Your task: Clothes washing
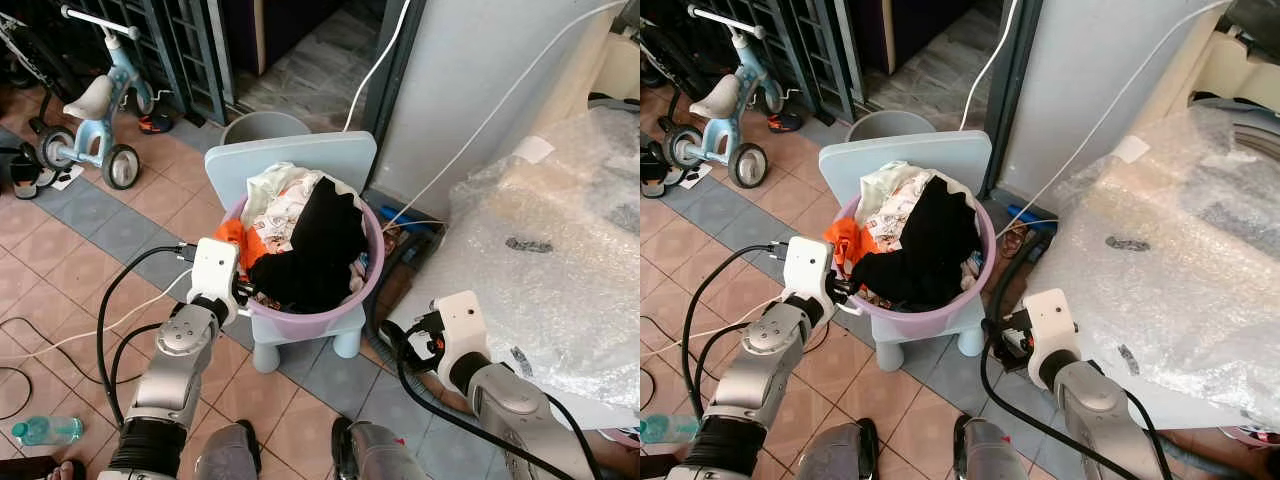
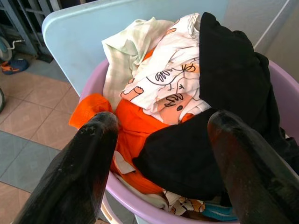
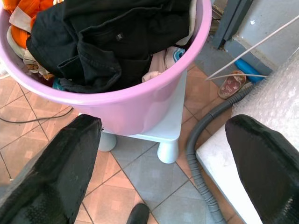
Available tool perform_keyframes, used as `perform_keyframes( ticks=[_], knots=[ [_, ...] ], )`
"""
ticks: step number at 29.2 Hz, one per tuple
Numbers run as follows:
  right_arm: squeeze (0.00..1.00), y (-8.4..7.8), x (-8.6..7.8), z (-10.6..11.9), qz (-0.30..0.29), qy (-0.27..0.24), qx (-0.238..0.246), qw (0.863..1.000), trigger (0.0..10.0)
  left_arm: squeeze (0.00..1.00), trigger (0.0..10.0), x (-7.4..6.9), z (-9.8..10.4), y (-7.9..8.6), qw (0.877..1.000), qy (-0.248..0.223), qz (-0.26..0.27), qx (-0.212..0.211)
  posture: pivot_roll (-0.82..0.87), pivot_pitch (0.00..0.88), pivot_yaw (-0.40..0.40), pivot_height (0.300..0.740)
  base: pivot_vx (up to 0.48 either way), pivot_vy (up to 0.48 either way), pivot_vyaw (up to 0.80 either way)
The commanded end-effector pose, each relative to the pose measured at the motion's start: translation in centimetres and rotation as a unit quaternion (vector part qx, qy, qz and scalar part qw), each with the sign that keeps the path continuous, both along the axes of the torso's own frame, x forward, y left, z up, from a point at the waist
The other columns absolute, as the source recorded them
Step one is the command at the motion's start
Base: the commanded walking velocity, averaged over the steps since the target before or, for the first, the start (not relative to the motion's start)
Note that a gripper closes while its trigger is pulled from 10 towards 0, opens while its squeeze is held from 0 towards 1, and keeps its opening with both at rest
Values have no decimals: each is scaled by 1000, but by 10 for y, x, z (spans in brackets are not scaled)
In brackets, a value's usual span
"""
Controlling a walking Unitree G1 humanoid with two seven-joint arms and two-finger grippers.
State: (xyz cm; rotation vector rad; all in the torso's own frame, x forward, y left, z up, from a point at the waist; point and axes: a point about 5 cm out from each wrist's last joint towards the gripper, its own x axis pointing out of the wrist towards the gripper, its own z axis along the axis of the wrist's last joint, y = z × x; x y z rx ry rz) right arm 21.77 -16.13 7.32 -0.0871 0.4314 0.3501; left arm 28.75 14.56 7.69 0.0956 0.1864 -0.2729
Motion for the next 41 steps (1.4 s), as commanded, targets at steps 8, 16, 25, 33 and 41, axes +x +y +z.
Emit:
perform_keyframes(
  ticks=[8,16,25,33,41],
  knots=[
    [0,2,3,-1,9,11,-10,1000,10000,0,10000,-1,-5,3,1000,4,2,2,-18,200,-30,740,324,0,0],
    [0,1,6,0,14,7,-12,1000,10000,0,10000,1,-5,0,1000,2,2,1,-20,192,-33,740,374,0,-403],
    [0,0,7,-2,14,13,-17,1000,10000,0,10000,2,-13,0,998,16,-17,62,-14,186,-33,740,72,0,0],
    [0,1,7,-4,14,17,-17,1000,10000,0,10000,7,-8,13,995,5,-12,94,-5,184,-28,740,0,0,0],
    [0,3,9,-7,22,27,-23,999,10000,0,10000,16,4,-3,988,49,-145,33,-2,181,-19,740,0,0,0]
  ],
)
